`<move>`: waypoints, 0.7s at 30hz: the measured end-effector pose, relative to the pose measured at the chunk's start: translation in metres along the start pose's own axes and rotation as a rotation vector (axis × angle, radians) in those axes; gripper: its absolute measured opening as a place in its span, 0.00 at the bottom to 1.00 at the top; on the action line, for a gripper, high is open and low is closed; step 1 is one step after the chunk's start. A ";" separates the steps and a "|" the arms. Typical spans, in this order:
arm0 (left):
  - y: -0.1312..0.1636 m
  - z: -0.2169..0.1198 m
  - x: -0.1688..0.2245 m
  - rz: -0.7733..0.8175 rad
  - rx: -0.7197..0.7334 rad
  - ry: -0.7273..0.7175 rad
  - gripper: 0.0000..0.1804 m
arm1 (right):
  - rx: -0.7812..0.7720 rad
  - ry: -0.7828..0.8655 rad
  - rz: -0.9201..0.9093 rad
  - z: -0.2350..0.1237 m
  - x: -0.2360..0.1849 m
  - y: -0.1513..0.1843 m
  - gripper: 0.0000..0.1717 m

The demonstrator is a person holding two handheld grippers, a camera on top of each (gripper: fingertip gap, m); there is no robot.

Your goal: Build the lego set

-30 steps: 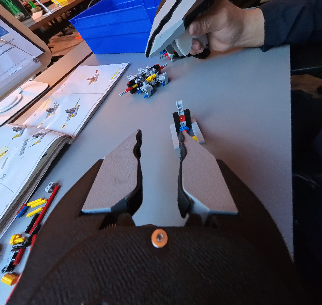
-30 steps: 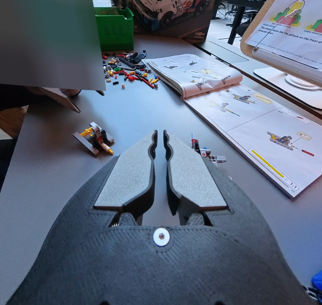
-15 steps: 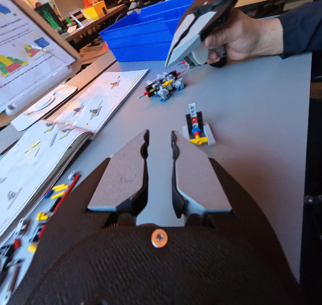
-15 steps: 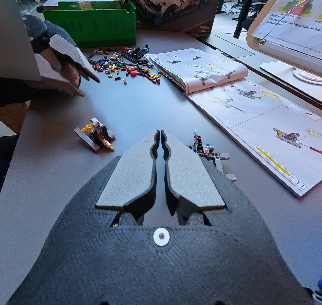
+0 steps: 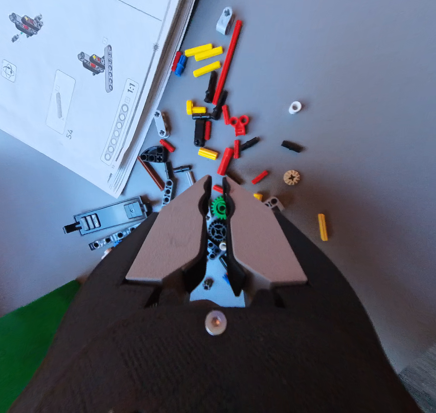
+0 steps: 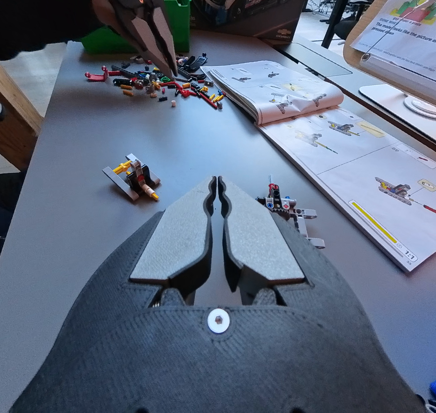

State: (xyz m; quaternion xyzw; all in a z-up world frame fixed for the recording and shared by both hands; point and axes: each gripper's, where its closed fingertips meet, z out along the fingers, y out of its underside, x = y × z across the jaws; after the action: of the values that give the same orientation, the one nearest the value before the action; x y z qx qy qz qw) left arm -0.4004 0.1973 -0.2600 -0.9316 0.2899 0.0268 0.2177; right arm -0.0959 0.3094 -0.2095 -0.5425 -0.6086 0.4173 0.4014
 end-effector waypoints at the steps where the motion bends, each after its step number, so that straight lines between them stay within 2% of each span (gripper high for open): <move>1: -0.002 0.000 -0.002 -0.007 0.009 0.013 0.03 | 0.006 0.002 0.003 -0.001 0.001 -0.001 0.00; 9: -0.005 0.013 0.005 0.022 -0.053 0.098 0.06 | 0.020 -0.006 0.010 -0.002 0.000 -0.004 0.00; 12: -0.007 0.017 0.009 0.016 -0.043 0.130 0.02 | 0.022 -0.008 0.003 -0.002 -0.001 -0.005 0.00; 17: -0.006 0.014 0.006 0.040 -0.063 0.098 0.02 | 0.031 -0.015 0.006 -0.003 -0.002 -0.007 0.00; 21: -0.016 -0.001 -0.002 0.024 -0.003 0.027 0.02 | 0.037 -0.019 0.000 -0.003 -0.004 -0.009 0.00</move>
State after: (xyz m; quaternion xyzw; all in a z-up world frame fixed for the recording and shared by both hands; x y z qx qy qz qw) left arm -0.3929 0.2100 -0.2524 -0.9287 0.3039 0.0173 0.2119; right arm -0.0952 0.3054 -0.2001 -0.5311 -0.6045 0.4338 0.4054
